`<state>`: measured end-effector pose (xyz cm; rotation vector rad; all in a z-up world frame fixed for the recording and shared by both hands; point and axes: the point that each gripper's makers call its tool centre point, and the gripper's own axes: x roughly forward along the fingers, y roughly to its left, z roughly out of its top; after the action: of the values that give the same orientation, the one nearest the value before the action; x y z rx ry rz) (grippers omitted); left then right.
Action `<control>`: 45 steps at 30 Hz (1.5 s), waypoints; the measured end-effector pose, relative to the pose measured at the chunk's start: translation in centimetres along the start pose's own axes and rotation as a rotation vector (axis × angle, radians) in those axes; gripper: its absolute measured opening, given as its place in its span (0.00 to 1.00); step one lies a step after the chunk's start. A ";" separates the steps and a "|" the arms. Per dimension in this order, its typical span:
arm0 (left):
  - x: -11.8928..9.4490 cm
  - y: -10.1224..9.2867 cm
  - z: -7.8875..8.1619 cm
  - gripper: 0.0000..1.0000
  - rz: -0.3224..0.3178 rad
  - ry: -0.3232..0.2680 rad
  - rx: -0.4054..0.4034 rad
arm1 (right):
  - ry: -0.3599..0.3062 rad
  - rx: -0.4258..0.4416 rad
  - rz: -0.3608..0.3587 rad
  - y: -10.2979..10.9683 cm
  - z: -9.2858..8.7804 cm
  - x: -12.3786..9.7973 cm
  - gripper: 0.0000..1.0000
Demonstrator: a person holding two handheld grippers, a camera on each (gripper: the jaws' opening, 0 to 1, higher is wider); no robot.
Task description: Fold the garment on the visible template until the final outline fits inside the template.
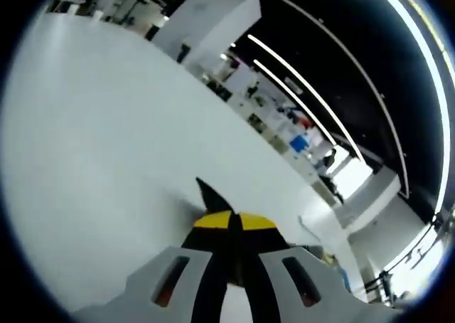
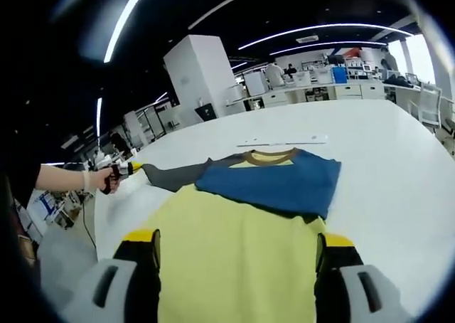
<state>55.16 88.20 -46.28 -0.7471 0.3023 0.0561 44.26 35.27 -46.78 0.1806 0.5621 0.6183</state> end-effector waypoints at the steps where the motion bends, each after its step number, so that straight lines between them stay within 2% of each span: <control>1: 0.2 -0.5 -0.1 0.00 -0.007 0.005 0.006 | 0.000 0.002 0.002 0.0 0.0 0.0 0.91; 3: 0.9 -0.2 0.4 0.00 -0.011 0.006 0.004 | -0.006 0.002 0.005 0.0 0.2 0.0 0.91; 6: 0.6 -2.0 0.6 0.00 -0.045 -0.026 -0.069 | -0.016 0.006 0.006 -0.2 0.3 -0.3 0.91; 9: 0.7 -3.9 0.0 0.00 -0.055 0.002 -0.015 | -0.017 0.016 -0.002 -0.8 0.1 -0.6 0.91; 11: 1.2 -4.9 0.0 0.00 -0.080 -0.006 -0.044 | -0.028 0.023 -0.002 -0.9 0.1 -0.9 0.91; 12: 1.8 -4.8 0.6 0.00 -0.093 -0.016 -0.064 | -0.033 0.027 -0.003 -0.9 0.1 -1.0 0.91; 14: 2.2 -6.1 0.3 0.00 -0.117 -0.010 -0.065 | -0.036 0.033 -0.002 -0.8 -0.1 -1.3 0.91; 16: 2.2 -8.5 -1.3 0.00 -0.140 0.010 -0.031 | -0.039 0.040 0.004 -1.0 -0.2 -1.5 0.91; 18: 2.8 -8.6 -1.2 0.00 -0.163 0.008 -0.047 | -0.041 0.040 0.004 -0.9 -0.5 -1.8 0.91; 21: 2.9 -11.1 -2.3 0.00 -0.202 0.017 -0.058 | -0.055 0.042 0.007 -1.1 -0.4 -2.4 0.91; 23: 3.5 -11.8 -2.2 0.00 -0.227 0.021 -0.057 | -0.066 0.041 0.003 -1.5 -0.2 -2.6 0.92; 26: 3.6 -15.1 -3.8 0.00 -0.275 0.049 -0.034 | -0.070 0.059 -0.004 -1.8 -0.1 -2.8 0.92; 29: 3.9 -16.2 -4.5 0.00 -0.316 0.081 0.004 | -0.068 0.049 -0.013 -2.3 -0.2 -3.1 0.93; 33: 3.6 -19.7 -6.0 0.00 -0.383 0.112 0.028 | -0.053 0.041 -0.014 -2.6 -0.6 -3.3 0.94; 37: 2.9 -23.7 -8.2 0.00 -0.447 0.140 0.011 | -0.054 0.067 -0.012 -2.8 -1.0 -3.4 0.93; 41: 2.6 -26.5 -10.0 0.00 -0.483 0.158 -0.003 | -0.059 0.078 -0.014 -2.8 -1.1 -3.6 0.93; 42: 2.9 -25.6 -9.0 0.00 -0.492 0.162 -0.027 | -0.062 0.082 -0.013 -2.8 -1.0 -3.6 0.93; 44: 3.0 -26.9 -9.4 0.00 -0.515 0.164 -0.078 | -0.066 0.086 -0.012 -3.0 -1.0 -3.7 0.94; 45: 3.0 -27.5 -10.0 0.00 -0.519 0.168 -0.069 | -0.067 0.086 -0.015 -3.2 -1.0 -3.8 0.94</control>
<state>59.87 61.08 -35.87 -0.8818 0.2590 -0.4910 42.76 30.47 -46.91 0.2768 0.5252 0.5722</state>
